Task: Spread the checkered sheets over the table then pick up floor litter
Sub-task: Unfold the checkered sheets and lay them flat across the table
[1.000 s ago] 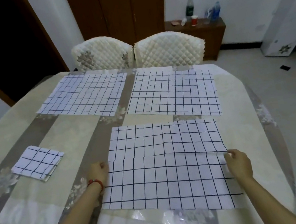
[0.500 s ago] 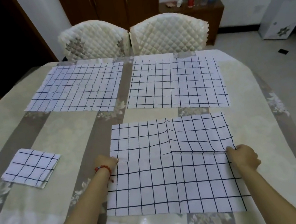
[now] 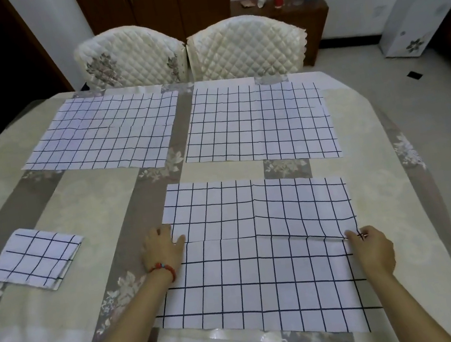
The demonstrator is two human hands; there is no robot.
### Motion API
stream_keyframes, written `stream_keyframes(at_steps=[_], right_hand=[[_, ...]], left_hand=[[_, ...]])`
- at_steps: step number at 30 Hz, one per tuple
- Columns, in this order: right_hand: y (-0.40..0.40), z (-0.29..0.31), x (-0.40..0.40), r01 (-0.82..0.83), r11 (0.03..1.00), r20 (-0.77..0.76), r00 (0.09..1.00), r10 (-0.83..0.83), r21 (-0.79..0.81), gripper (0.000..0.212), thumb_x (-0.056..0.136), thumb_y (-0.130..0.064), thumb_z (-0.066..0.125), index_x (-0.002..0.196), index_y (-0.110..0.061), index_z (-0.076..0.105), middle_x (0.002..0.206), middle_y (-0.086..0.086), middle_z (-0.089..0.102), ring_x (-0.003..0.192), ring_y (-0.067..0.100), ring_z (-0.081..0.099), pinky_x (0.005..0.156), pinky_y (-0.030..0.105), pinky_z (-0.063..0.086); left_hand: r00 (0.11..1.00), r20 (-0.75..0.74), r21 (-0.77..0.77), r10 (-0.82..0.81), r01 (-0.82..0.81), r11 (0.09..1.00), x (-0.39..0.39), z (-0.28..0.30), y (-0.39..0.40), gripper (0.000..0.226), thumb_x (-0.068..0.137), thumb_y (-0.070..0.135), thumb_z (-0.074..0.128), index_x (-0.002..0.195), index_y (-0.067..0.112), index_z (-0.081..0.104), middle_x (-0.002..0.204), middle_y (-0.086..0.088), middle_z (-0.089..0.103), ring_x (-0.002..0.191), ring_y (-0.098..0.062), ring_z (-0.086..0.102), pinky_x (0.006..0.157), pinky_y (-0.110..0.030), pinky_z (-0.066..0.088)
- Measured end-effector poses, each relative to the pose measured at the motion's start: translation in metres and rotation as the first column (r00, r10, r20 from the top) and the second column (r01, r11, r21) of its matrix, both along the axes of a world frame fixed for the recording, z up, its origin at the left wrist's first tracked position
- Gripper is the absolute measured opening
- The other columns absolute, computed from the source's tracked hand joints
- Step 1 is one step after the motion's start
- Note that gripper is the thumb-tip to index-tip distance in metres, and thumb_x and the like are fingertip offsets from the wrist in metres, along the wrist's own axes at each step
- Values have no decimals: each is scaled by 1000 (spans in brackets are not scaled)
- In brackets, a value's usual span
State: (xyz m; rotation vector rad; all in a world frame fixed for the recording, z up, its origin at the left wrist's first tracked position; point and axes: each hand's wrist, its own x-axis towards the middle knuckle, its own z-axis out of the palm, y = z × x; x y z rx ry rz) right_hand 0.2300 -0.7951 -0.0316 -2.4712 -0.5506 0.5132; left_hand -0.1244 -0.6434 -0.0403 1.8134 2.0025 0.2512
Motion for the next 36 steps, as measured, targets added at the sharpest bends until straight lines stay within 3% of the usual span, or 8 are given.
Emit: stream_keyframes(at_steps=[2, 4, 6, 8, 13, 20, 36], right_hand=[[-3, -2, -3, -13, 1000, 4, 1000, 13, 0, 28, 88, -27, 60, 94, 1, 61, 93, 22, 66, 71, 27, 45, 62, 30, 33], [-5, -4, -6, -15, 1000, 1, 1000, 15, 4, 31, 88, -29, 59, 97, 1, 61, 93, 21, 66, 71, 26, 45, 61, 30, 32], [-6, -4, -6, -4, 1000, -1, 1000, 4, 1, 32, 88, -30, 59, 96, 1, 61, 90, 20, 65, 71, 27, 46, 59, 30, 31], [-7, -5, -5, 2, 1000, 11, 1000, -2, 3, 30, 88, -30, 59, 88, 0, 59, 84, 19, 63, 69, 28, 46, 57, 30, 30], [-11, -8, 1, 22, 1000, 41, 999, -22, 2, 37, 88, -30, 60, 62, -6, 45, 58, 9, 50, 60, 29, 46, 49, 26, 27], [-13, -8, 10, 6, 998, 47, 999, -4, -58, 32, 85, -35, 63, 81, -3, 60, 69, 12, 57, 65, 29, 51, 56, 28, 34], [-16, -13, 19, 4, 998, 123, 992, 3, -58, 32, 89, -32, 58, 71, -6, 54, 64, 9, 53, 58, 26, 45, 51, 25, 29]], left_hand=[[967, -120, 19, -226, 230, 973, 10, -6, -11, 43, 89, 35, 48, 123, 8, 49, 140, -16, 40, 133, -33, 34, 108, -48, 28], [917, -204, -53, -344, 340, 939, 17, -13, -23, 59, 93, 51, 23, 141, 16, 27, 156, -5, 16, 144, -25, 12, 116, -46, 8], [894, -224, -75, -389, 382, 921, 18, -23, -34, 88, 74, 69, -19, 146, 25, 6, 157, 2, -5, 146, -20, -2, 117, -45, -3], [889, -229, -78, -397, 389, 918, 14, -31, -40, 103, 55, 71, -38, 143, 27, -8, 154, 4, -14, 145, -19, -9, 116, -43, -8], [898, -210, -54, -387, 384, 922, 5, -32, -45, 90, 59, 73, -33, 136, 27, -21, 146, 6, -25, 138, -17, -22, 115, -43, -12], [899, -204, -31, -388, 391, 920, 3, -33, -52, 88, 65, 73, -27, 138, 25, -18, 147, 4, -22, 139, -18, -22, 115, -42, -14], [892, -205, -19, -404, 409, 912, 10, -36, -59, 85, 67, 73, -24, 139, 28, -17, 149, 4, -23, 139, -19, -22, 115, -43, -15]])
